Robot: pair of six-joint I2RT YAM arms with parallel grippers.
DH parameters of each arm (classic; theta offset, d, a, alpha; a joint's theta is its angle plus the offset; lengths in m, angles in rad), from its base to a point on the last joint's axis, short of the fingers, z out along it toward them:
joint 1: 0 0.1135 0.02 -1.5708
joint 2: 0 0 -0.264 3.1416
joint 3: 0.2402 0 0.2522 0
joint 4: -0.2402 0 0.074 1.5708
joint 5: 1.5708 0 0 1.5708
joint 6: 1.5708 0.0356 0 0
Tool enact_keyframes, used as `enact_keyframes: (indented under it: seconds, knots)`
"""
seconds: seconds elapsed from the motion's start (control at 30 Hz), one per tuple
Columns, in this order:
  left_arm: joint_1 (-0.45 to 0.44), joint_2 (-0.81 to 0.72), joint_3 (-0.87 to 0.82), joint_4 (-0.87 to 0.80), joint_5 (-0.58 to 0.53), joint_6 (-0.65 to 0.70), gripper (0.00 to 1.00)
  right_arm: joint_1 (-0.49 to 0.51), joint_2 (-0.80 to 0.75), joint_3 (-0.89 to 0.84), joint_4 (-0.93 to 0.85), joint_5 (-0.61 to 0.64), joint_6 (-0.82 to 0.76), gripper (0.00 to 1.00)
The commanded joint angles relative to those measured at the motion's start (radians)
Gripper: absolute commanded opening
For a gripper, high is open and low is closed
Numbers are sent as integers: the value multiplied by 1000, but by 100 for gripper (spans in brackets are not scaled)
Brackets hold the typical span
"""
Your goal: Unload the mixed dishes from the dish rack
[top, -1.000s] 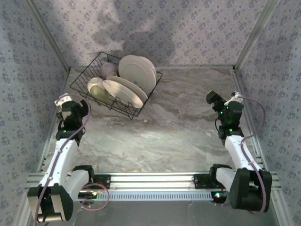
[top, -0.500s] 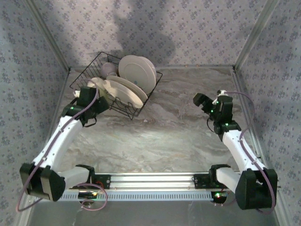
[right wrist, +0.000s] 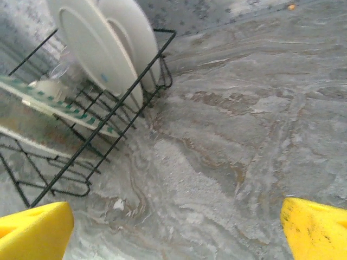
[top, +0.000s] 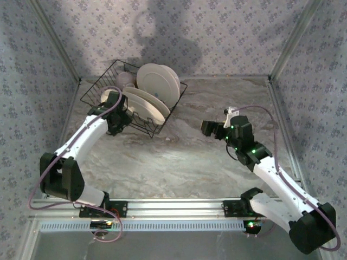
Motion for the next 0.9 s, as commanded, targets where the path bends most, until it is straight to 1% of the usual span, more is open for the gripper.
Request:
enact_keyframes:
  seconds: [0.0, 0.1, 0.17, 0.37, 0.5, 0.6, 0.73, 0.8, 0.83, 0.87]
  knots:
    - [7, 32, 31, 33, 35, -78, 60, 59, -21, 4, -30, 52, -44, 100]
    - [17, 55, 29, 52, 55, -115, 57, 75, -23, -2, -29, 50, -43, 100]
    - [22, 69, 24, 105, 71, -129, 56, 79, -22, -4, -29, 48, -45, 100]
    - [39, 95, 7, 151, 85, -155, 53, 85, -18, -18, -22, 28, -44, 100]
    - [55, 122, -6, 163, 105, -168, 46, 85, -17, -29, -9, 24, -41, 100]
    - [63, 133, -25, 196, 119, -164, 43, 86, -16, -28, -9, 11, -41, 100]
    - [69, 155, -29, 217, 155, -163, 34, 86, -16, -27, -10, 2, -44, 99]
    - [70, 160, -32, 219, 158, -164, 31, 85, -15, -27, -10, 1, -44, 100]
    - [70, 161, -36, 219, 159, -163, 28, 85, -14, -29, -7, 1, -43, 100]
    - [72, 161, -39, 217, 161, -162, 23, 85, -12, -29, -7, 0, -44, 100]
